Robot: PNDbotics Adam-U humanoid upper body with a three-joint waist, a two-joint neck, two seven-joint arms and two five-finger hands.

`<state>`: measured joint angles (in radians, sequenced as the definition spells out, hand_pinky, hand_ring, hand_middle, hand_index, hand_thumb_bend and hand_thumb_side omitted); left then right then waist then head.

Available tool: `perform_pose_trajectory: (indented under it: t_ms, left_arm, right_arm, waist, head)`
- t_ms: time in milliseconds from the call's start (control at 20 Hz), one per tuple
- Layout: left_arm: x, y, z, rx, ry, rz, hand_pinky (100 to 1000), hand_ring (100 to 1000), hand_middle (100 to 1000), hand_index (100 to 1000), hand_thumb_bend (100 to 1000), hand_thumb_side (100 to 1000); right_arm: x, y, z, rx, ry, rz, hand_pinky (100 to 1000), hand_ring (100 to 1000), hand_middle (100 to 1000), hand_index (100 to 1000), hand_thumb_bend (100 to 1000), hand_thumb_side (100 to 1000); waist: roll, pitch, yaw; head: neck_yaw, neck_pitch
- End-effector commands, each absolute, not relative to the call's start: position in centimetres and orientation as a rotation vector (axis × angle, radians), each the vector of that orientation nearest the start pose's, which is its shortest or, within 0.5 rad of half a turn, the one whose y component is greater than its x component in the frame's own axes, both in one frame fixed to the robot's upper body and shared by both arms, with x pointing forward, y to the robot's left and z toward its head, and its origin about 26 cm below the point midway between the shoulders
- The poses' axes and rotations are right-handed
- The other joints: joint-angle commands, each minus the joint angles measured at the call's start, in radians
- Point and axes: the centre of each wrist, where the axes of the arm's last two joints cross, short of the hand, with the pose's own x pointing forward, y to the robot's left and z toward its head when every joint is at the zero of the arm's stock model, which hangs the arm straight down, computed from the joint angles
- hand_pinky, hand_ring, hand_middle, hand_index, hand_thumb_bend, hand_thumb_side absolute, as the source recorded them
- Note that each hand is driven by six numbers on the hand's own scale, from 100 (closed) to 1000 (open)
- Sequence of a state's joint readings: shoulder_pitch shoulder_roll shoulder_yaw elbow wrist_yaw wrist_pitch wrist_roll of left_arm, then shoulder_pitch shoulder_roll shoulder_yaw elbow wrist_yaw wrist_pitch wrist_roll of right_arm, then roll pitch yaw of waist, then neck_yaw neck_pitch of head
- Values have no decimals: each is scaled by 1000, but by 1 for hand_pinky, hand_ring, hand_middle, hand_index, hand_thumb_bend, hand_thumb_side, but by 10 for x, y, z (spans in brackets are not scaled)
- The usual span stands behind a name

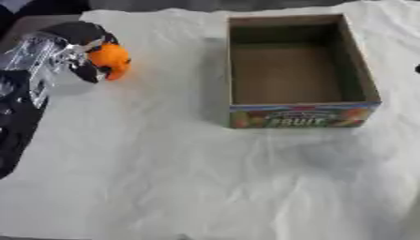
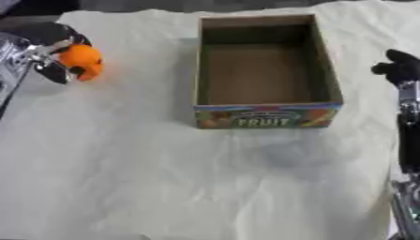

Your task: Pick up objects on the table and place them in the box.

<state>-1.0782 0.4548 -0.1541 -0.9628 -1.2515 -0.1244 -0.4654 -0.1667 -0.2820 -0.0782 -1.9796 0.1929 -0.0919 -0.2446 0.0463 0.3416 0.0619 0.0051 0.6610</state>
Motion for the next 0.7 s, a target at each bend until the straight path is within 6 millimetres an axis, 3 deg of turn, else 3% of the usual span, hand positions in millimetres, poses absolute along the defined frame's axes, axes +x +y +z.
perform_pose_trajectory:
  t_ms: [50,150,250,700]
  left_arm:
    - [479,256,290,1391,-1244,-1575,404,477,528,682,167,100]
    - [478,255,292,1424,-1276,-1547,364,449,493,595,139,100]
    - [477,254,293,1446,-1304,-1523,358,442,489,571,126,100]
    - [471,240,306,1512,-1511,-1473,341,435,496,558,100,100]
  right_arm:
    - [285,-285,168,-558,-2288,132,885,804,630,820,100,967]
    - [285,-285,168,-558,-2288,131,885,804,630,820,100,967]
    - [285,-285,167,-557,-2286,130,886,805,631,821,100,967]
    - [285,-285,167,-555,-2277,129,886,806,631,821,100,967]
  waist:
    - [-3,-20,2]
    - [-3,-21,2]
    - [-2,-22,2]
    - [1,-31,4]
  head:
    - [0,-8]
    - [0,-6]
    - [0,-6]
    - [-2,-5]
